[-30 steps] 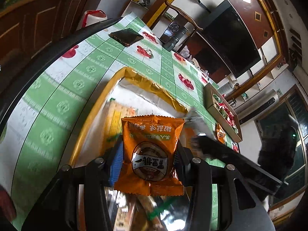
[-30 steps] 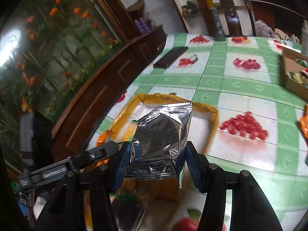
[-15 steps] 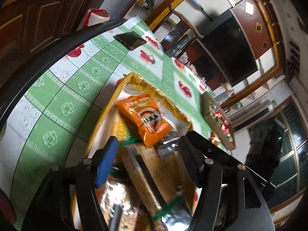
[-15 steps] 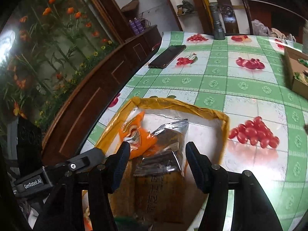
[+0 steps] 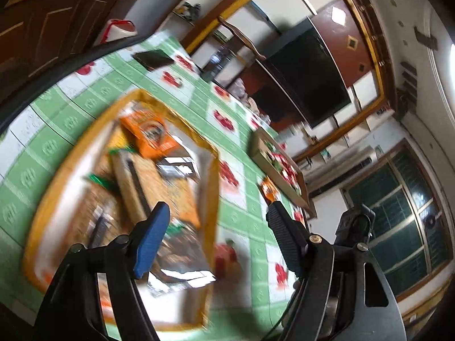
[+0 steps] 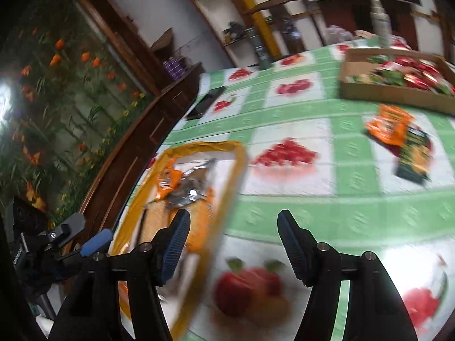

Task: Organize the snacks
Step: 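Grasp an orange biscuit pack from the pile with the right tool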

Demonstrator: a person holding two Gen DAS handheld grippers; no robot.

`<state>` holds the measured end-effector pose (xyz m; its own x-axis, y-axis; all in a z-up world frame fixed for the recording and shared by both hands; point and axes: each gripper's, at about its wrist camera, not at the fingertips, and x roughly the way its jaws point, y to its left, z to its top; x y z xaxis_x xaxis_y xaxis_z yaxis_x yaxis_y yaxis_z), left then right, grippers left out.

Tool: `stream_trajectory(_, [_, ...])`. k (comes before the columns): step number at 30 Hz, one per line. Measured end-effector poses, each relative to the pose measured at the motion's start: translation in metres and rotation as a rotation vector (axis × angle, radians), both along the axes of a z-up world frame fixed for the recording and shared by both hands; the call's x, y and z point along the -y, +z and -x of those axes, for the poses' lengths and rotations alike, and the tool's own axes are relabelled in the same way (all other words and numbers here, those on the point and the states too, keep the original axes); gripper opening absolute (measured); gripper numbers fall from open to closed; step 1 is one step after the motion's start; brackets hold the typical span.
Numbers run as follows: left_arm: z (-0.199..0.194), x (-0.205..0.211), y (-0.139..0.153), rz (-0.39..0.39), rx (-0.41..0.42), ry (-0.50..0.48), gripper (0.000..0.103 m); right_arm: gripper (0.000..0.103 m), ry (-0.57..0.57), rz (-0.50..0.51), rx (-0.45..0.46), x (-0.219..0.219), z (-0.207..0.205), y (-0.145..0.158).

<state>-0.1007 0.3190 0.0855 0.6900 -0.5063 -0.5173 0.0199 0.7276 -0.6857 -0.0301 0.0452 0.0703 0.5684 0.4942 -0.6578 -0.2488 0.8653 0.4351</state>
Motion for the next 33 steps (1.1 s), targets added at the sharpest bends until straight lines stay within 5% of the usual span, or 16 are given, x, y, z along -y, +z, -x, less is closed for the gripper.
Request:
stream_trajectory(9, [0.014,0.075,0.005,-0.055,-0.026,-0.160,0.072,0.067,-0.240,0.029,-0.010,0.126,0.031,-0.005])
stream_trajectory(14, [0.018,0.106,0.000,-0.057,-0.048,-0.261,0.072,0.069,-0.310,0.067,-0.017,0.161,0.017,-0.005])
stream_trajectory(22, [0.016,0.117,-0.014,-0.053,-0.065,-0.338,0.072,0.069,-0.346,0.093,-0.047,0.160,-0.057,-0.006])
stream_trajectory(33, [-0.002,0.106,-0.029,-0.075,-0.080,-0.382,0.072,0.067,-0.392,0.298,-0.093,0.127,-0.165,-0.034])
